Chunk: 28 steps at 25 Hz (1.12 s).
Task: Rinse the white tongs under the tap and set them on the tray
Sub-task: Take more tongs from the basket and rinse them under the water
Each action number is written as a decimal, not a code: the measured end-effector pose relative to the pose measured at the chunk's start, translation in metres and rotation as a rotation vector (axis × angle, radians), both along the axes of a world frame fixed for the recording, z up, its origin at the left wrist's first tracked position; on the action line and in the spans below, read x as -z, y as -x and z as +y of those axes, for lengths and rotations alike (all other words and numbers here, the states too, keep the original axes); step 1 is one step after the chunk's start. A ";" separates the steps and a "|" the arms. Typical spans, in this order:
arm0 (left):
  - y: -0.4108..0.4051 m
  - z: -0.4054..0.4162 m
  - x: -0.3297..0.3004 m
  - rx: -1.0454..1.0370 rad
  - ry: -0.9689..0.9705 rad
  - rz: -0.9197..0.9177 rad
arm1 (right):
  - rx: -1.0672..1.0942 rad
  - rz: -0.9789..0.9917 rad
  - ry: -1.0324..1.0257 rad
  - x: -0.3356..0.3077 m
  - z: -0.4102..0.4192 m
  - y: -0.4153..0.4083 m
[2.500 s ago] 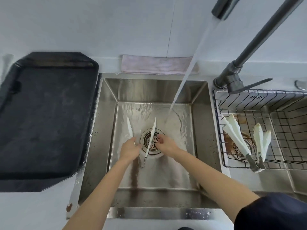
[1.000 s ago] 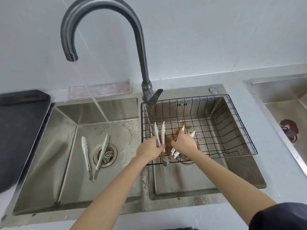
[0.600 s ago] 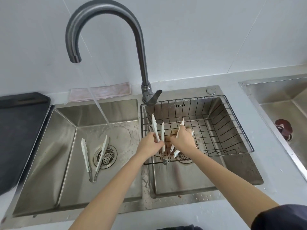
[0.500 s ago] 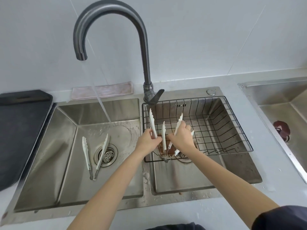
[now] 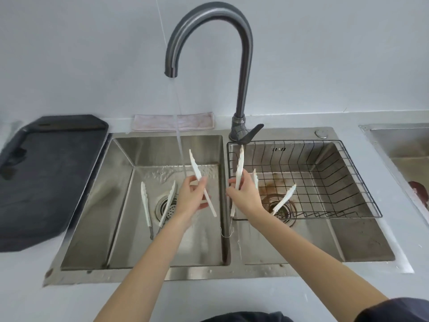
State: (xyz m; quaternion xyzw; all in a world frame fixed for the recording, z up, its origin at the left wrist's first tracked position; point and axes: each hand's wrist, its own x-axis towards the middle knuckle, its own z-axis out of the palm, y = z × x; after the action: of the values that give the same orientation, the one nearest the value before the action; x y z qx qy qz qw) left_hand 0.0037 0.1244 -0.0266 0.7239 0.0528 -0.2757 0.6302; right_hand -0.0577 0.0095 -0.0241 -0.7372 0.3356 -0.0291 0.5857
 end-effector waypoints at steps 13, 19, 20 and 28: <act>-0.070 0.111 -0.002 -0.009 -0.072 -0.215 | 0.217 -0.114 -0.966 0.026 0.064 -0.115; -0.115 0.120 0.006 0.047 -0.128 -0.295 | 0.274 -0.077 -1.053 0.036 0.077 -0.160; -0.120 0.119 0.007 0.066 -0.140 -0.313 | 0.284 -0.068 -1.050 0.038 0.077 -0.165; -0.125 0.115 0.028 -0.060 -0.038 -0.050 | 0.330 -0.027 -1.035 0.040 0.065 -0.177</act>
State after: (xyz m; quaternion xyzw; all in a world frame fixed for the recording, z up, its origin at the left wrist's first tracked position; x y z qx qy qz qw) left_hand 0.1284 0.2394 -0.0547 0.7404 0.0639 -0.2377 0.6255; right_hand 0.1193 0.0746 -0.0642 -0.2898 0.4098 0.0390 0.8641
